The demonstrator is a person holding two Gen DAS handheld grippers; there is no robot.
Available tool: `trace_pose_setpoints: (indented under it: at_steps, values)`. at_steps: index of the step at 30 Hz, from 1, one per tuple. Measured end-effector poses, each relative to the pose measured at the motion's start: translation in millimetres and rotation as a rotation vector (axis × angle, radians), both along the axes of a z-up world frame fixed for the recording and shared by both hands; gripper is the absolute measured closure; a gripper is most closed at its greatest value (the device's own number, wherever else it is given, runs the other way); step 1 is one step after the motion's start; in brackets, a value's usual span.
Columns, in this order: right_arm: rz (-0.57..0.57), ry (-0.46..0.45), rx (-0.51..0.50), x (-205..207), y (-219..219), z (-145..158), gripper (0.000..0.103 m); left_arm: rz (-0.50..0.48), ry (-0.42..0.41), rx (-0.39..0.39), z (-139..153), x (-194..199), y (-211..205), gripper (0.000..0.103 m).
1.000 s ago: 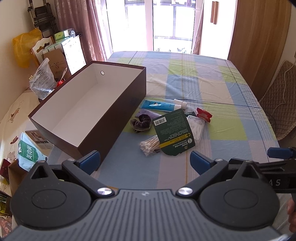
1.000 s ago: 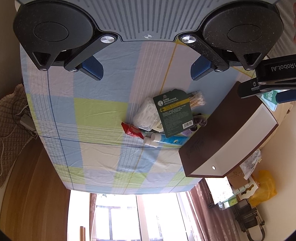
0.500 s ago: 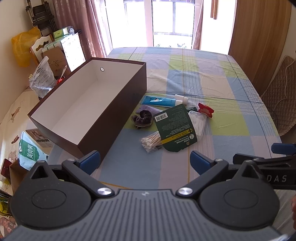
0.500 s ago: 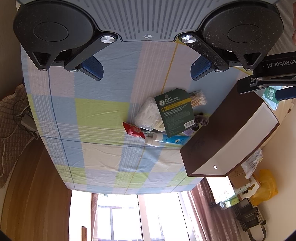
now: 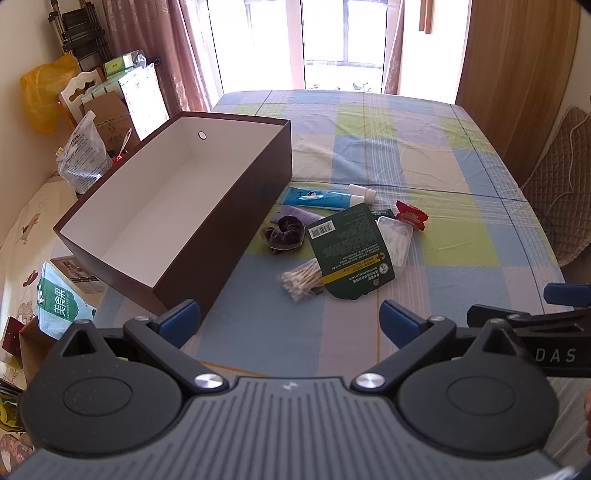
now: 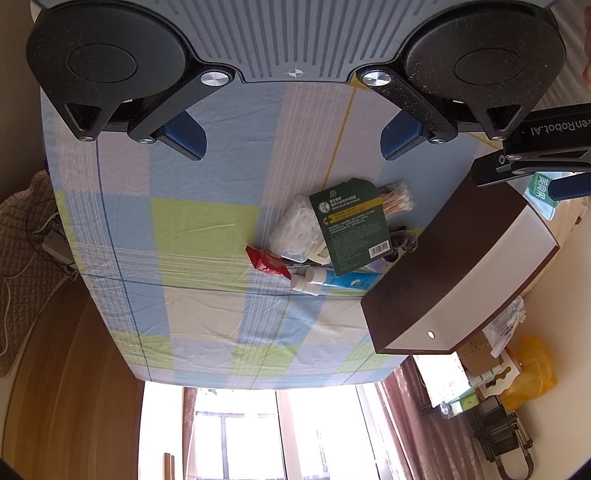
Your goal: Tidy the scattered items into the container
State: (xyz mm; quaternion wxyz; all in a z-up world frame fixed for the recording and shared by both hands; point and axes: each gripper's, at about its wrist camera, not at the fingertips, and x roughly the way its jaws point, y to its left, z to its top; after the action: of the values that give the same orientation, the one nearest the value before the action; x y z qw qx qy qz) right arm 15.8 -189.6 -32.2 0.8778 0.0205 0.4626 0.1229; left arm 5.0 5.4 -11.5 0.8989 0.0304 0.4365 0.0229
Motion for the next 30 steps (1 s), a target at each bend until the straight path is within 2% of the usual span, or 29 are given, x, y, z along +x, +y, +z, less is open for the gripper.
trace_pose_setpoints:
  at_steps: [18,30]
  values:
    - [0.009,0.000,-0.004,-1.2,2.4,-1.9,0.000,0.003,0.012,0.004,0.0,1.2,2.1,0.001]
    - [0.005,0.012,-0.006,0.6,2.0,-9.0,0.000,-0.005,0.033,0.008,-10.5,4.4,4.3,0.001]
